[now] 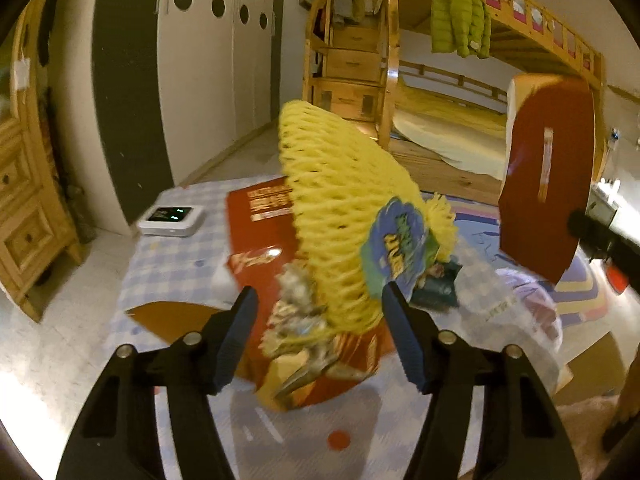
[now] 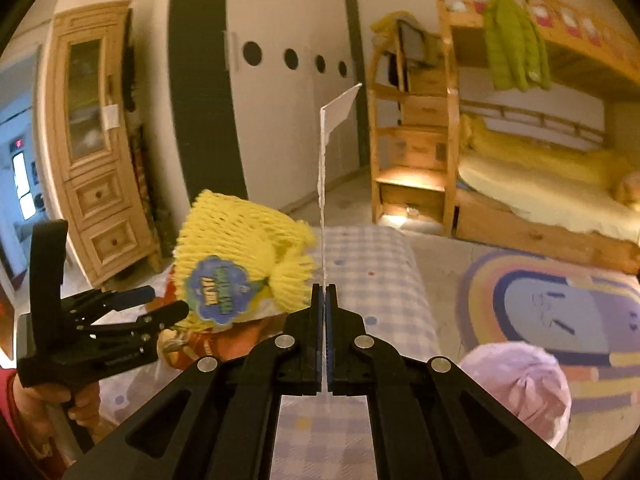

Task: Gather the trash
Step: 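Carry the yellow foam net over the pink trash bag and open the left gripper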

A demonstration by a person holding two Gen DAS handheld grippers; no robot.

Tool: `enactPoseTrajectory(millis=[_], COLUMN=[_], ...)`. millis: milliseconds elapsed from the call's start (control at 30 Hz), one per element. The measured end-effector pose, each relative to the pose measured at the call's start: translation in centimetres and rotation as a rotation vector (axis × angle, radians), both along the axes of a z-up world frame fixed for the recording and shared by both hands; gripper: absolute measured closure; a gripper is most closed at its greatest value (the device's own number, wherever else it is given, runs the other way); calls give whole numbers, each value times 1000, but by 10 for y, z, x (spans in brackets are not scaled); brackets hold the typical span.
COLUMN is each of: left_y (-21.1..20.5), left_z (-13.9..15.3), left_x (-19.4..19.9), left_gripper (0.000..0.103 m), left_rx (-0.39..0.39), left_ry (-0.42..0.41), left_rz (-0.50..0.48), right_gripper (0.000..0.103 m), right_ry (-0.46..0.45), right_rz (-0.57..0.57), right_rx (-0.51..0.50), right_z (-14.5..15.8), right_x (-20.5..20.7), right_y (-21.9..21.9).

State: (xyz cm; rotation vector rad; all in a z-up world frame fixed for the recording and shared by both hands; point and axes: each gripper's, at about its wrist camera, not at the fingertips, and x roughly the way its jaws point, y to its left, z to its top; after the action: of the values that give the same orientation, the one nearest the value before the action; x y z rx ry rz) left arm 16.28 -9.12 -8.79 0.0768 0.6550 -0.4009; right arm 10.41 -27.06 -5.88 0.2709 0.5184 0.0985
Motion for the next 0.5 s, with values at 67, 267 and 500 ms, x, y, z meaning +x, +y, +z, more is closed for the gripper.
enactPoseTrajectory(millis=[67,267,500], left_y=[-7,-18,-47], left_z=[-3,-7,20], left_x=[10,28,-13], left_gripper=[43,87,97], left_rx=[-31,-97,42], left_ry=[39,91,-238], left_rz=[-13,-51,-48], right_gripper=[102,102,102], right_ry=[29,35,-18], right_rz=[-4,-1,-75], right_rx=[11,22,40], right_z=[-7,-8,-10], right_x=[7,13,-5], right_y=[-3,-9,-24])
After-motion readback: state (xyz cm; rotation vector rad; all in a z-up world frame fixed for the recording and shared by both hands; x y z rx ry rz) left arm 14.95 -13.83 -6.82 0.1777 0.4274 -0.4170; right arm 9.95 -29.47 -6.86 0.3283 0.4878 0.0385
